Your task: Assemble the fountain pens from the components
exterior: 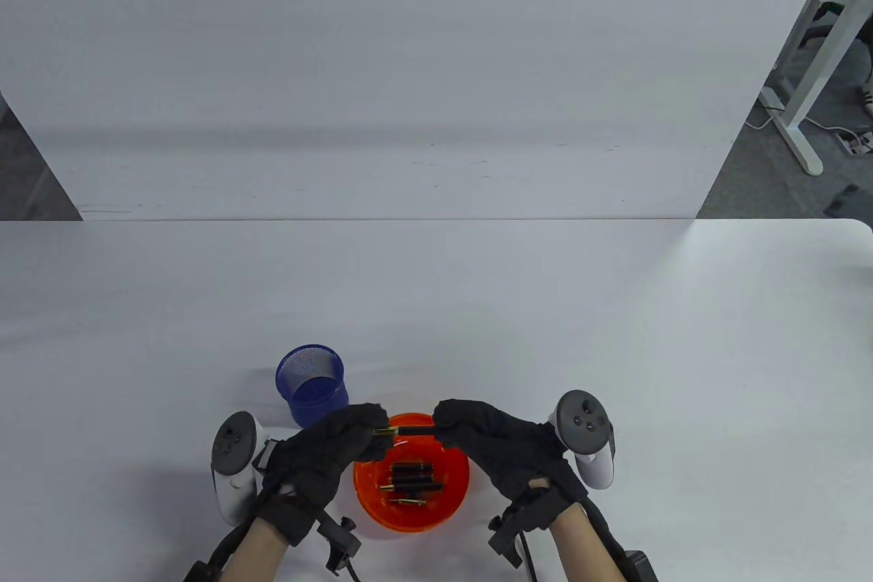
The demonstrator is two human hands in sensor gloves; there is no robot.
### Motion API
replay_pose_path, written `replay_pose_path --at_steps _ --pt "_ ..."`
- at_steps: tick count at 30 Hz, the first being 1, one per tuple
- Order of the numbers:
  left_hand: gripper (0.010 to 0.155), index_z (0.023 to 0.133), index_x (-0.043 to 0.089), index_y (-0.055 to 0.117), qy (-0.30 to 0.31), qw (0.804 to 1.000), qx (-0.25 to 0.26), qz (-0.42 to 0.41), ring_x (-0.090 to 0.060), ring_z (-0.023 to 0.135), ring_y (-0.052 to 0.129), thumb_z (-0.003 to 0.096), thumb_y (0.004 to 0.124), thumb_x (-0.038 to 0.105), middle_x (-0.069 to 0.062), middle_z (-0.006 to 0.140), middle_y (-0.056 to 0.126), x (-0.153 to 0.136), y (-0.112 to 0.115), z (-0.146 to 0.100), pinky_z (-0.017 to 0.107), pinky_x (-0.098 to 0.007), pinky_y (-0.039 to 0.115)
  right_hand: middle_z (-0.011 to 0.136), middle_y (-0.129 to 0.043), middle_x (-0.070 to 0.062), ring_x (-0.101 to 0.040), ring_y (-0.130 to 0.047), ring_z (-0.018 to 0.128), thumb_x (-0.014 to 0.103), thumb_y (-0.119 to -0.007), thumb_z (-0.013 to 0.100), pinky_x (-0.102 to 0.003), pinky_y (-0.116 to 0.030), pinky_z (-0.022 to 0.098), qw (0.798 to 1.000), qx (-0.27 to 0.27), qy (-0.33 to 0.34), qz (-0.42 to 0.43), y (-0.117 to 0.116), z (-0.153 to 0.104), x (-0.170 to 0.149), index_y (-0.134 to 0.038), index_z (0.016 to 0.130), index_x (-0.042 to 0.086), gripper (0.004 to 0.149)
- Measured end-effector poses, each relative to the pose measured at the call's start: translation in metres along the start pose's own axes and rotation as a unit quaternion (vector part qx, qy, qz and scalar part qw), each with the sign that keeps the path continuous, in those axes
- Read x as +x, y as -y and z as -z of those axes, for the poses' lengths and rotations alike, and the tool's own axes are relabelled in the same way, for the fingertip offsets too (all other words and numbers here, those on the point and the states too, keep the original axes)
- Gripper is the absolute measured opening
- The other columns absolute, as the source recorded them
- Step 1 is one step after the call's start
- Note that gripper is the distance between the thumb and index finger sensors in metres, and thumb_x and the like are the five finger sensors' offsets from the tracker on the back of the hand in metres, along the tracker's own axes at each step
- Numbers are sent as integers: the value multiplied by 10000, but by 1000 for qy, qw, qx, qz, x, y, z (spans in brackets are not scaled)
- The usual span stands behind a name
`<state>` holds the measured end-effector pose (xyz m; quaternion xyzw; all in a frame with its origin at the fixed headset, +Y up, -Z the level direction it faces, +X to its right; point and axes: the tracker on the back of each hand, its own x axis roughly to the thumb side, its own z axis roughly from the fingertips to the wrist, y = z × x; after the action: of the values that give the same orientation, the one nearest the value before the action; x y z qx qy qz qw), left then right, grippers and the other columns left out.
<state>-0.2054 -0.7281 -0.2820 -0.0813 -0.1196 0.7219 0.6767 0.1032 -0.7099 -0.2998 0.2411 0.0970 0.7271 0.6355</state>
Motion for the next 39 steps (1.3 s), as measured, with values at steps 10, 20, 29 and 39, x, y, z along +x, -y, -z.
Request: replay_pose_path --at_steps 10,20,29,39 --pt "419 950 152 834 -1 1000 1 -1 -415 693 943 542 776 224 -179 834 970 0 0 0 629 -694 628 959 -877 -209 -467 -861 779 249 -791 581 -715 -603 624 1000 3 2 -13 1 0 1 -788 978 181 403" --pt "420 951 153 832 -1 1000 1 -1 -413 693 943 542 775 225 -178 837 968 0 0 0 629 -694 628 1008 -829 -231 -491 -822 818 266 -791 586 -723 -587 628 1000 9 5 1 1 0 2 -772 997 204 416" --pt "420 951 152 833 0 1000 -1 0 -413 694 943 542 775 225 -177 837 968 0 0 0 628 -695 628 911 -909 -204 -461 -883 730 282 -771 591 -712 -610 614 1000 2 0 2 1 0 -1 -764 994 126 432" --pt "418 952 160 830 0 1000 -2 -2 -415 695 942 543 774 225 -178 839 967 0 0 0 629 -694 628 981 -855 -219 -471 -850 789 232 -791 581 -717 -599 626 1000 7 4 -10 2 0 0 -793 975 200 395"
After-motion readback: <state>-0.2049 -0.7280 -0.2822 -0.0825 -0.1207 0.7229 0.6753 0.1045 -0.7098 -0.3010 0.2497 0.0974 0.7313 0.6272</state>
